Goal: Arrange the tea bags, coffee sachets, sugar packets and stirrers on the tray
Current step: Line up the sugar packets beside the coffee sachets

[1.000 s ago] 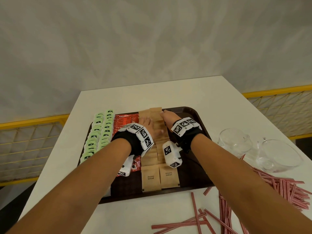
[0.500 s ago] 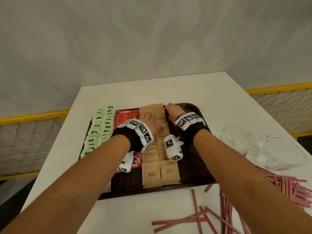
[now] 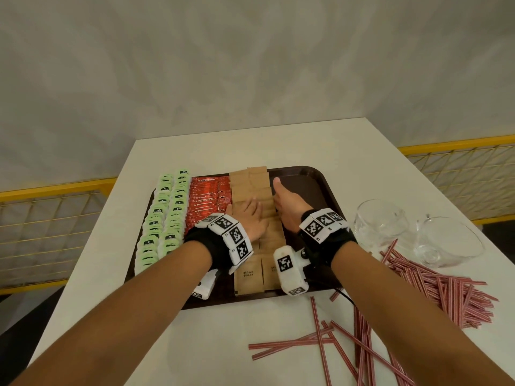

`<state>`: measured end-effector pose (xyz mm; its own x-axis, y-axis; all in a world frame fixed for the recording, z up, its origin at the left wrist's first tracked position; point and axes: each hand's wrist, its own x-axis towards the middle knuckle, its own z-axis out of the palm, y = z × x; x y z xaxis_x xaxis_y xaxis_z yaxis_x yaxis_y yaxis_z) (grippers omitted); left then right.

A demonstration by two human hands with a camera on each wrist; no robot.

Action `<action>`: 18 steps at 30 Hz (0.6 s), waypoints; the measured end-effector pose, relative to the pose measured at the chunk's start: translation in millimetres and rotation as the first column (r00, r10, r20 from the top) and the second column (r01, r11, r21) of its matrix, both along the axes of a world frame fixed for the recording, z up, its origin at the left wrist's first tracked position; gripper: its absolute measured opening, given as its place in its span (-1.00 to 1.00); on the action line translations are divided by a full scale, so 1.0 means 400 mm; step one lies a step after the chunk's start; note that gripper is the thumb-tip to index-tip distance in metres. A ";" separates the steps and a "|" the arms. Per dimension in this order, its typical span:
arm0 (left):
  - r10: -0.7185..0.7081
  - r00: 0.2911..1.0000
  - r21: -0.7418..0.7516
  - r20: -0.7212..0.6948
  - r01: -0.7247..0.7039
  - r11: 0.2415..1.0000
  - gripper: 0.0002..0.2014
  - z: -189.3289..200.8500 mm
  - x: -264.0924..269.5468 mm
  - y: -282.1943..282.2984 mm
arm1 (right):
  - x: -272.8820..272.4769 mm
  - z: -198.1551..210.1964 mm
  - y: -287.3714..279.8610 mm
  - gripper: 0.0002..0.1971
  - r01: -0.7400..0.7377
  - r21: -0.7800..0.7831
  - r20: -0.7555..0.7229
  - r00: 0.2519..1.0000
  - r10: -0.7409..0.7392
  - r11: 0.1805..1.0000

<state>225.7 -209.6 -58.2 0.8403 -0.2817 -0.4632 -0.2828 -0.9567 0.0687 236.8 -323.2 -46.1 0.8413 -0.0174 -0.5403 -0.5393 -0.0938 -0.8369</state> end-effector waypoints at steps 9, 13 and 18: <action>0.033 0.999 -0.010 0.030 -0.033 0.999 -0.44 0.011 -0.010 -0.004 | -0.012 0.011 -0.006 -0.32 0.083 0.174 0.017 0.996 -0.087 0.981; 0.009 0.999 -0.026 0.053 -0.007 1.000 -0.43 0.031 -0.025 -0.004 | -0.031 0.024 -0.018 -0.35 0.118 0.180 0.039 0.991 -0.127 0.977; -0.041 0.999 -0.067 0.013 0.041 0.997 -0.41 0.041 -0.104 -0.012 | -0.104 0.012 -0.037 -0.32 0.162 0.230 -0.002 0.986 -0.166 0.960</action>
